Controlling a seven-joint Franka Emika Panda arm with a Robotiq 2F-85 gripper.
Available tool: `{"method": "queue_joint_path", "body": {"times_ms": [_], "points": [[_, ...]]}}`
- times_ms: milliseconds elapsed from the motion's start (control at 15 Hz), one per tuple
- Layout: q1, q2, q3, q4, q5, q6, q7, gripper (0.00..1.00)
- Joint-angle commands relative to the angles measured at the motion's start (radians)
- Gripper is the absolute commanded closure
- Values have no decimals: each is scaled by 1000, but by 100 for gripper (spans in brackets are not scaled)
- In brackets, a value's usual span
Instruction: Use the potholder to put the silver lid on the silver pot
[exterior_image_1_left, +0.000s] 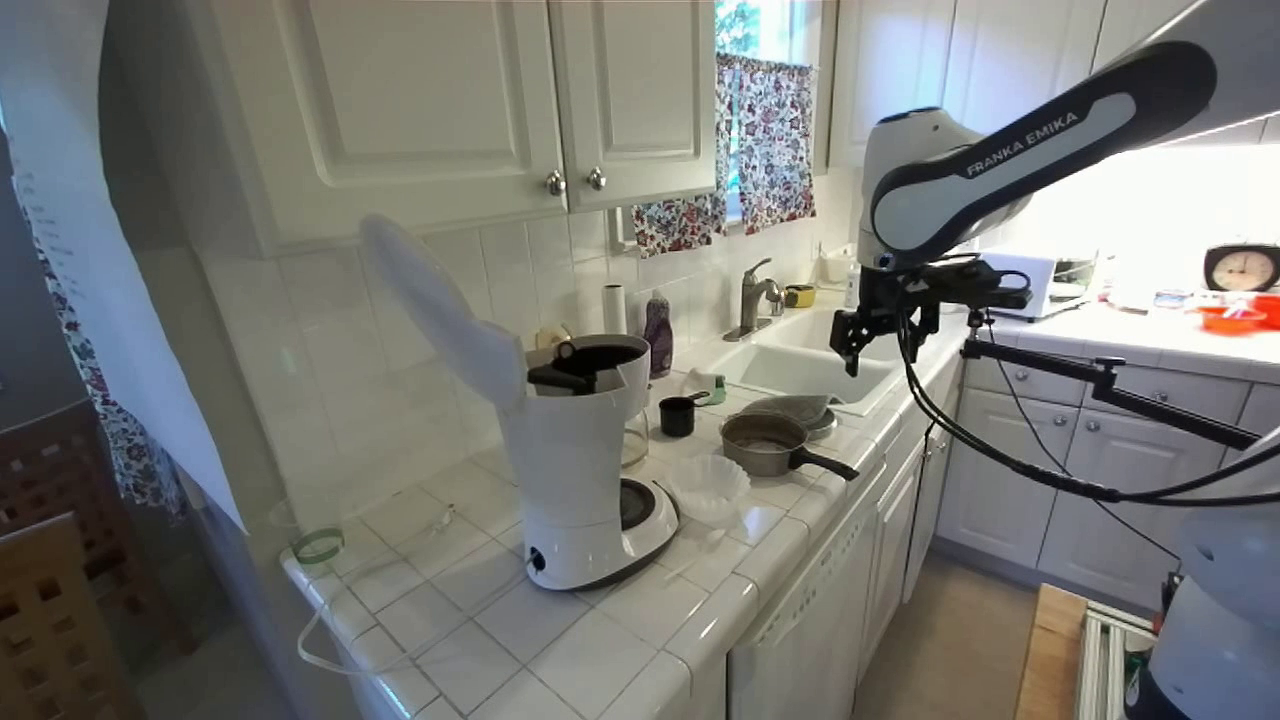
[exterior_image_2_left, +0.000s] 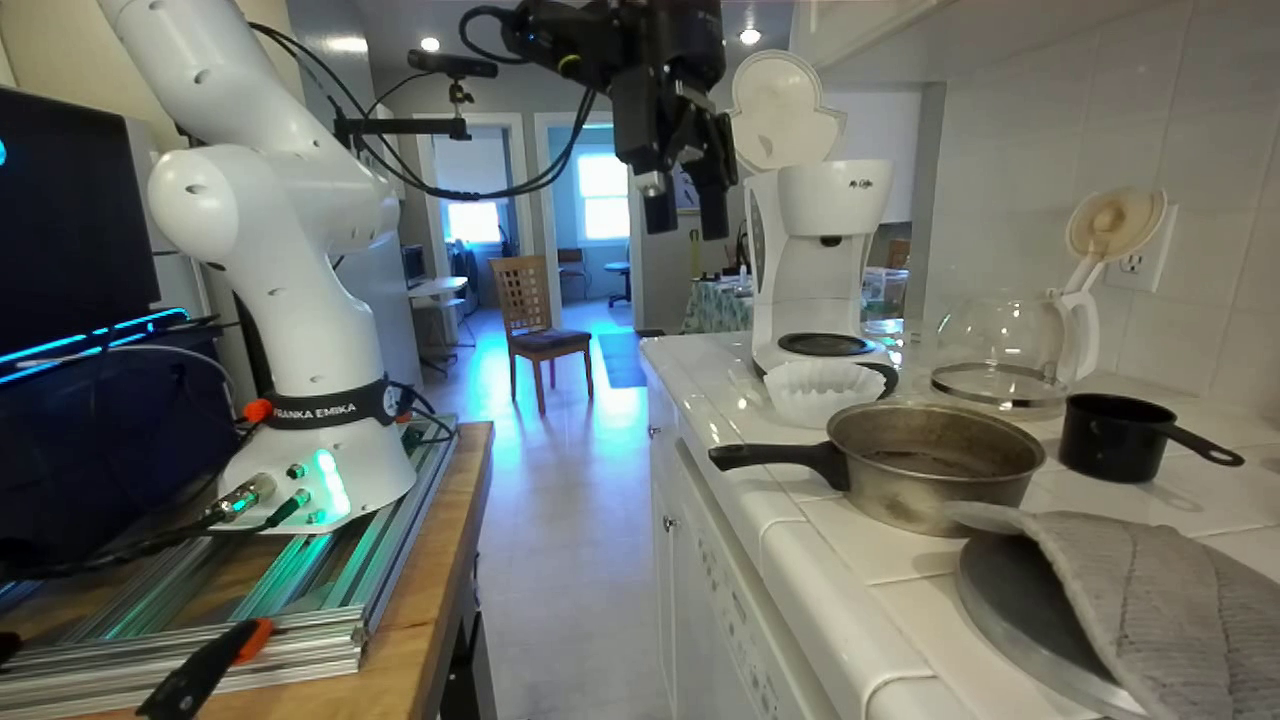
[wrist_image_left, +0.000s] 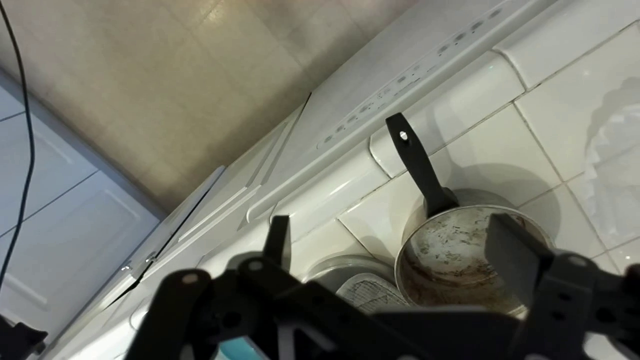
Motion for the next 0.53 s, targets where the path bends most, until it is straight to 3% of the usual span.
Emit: {"method": "queue_joint_path", "body": {"times_ms": [0,267,467], "points": [[11,-13,-11,-10,-41,38,-40,0],[-21,-12,-41,-1,-103,115,-63,0],[4,20,-115,16,-25,181,-172,0]]}}
